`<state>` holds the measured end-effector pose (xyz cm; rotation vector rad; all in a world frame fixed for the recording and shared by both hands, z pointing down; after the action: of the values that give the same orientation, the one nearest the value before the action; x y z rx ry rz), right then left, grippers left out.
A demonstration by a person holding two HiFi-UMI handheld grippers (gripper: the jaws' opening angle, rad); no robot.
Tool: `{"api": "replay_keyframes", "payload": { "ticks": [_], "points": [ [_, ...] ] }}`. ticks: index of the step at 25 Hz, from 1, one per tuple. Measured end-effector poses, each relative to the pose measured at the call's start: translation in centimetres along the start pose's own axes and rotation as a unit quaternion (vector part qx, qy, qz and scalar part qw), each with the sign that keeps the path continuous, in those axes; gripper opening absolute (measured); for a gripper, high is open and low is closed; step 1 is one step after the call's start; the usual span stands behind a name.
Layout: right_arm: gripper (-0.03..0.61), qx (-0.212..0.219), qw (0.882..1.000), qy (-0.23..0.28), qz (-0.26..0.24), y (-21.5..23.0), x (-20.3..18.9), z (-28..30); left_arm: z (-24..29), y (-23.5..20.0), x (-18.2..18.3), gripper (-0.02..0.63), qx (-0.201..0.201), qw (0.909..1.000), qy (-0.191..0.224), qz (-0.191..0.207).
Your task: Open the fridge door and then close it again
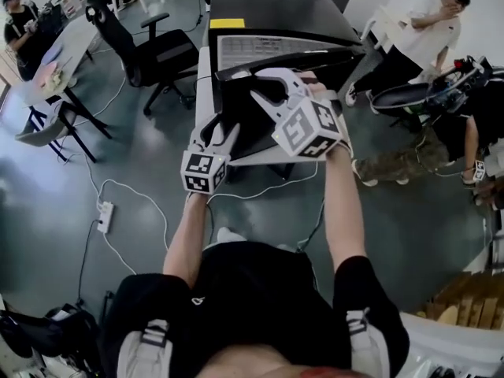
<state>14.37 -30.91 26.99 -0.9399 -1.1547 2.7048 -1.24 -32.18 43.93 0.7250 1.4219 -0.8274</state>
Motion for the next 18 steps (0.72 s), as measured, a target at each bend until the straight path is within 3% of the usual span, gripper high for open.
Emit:
{"api": "replay_keyframes", "payload": {
  "ticks": [10,13,18],
  "points": [
    [0.069,0.027,0.996,0.041,-0.075,-7.4,-2.2,-11.0,-9.3,13.9,-0.8,0.204,0.064,0.9976,0.011,0.024],
    [0.069,0.018,0.995,0.045,-0.088,-9.3,-3.5,-14.6,-11.0,18.5,-1.2,0.204,0.061,0.9974,0.022,0.032],
    [0.069,-0.012,0.995,0.051,-0.087,-12.2,-5.6,-20.3,-13.2,25.4,-1.7,0.204,0.045,0.9982,0.001,0.041]
  ]
}}
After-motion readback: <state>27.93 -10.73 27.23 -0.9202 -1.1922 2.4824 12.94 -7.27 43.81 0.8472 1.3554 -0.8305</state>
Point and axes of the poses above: the fingertips, and each gripper's own axes: z forward along the fingers, y to its right, x out of its top, the point moved 10 cm from there along -z, backward along the fingers, and after that the axes turned 12 degrees about x, right-handed, at the moved point
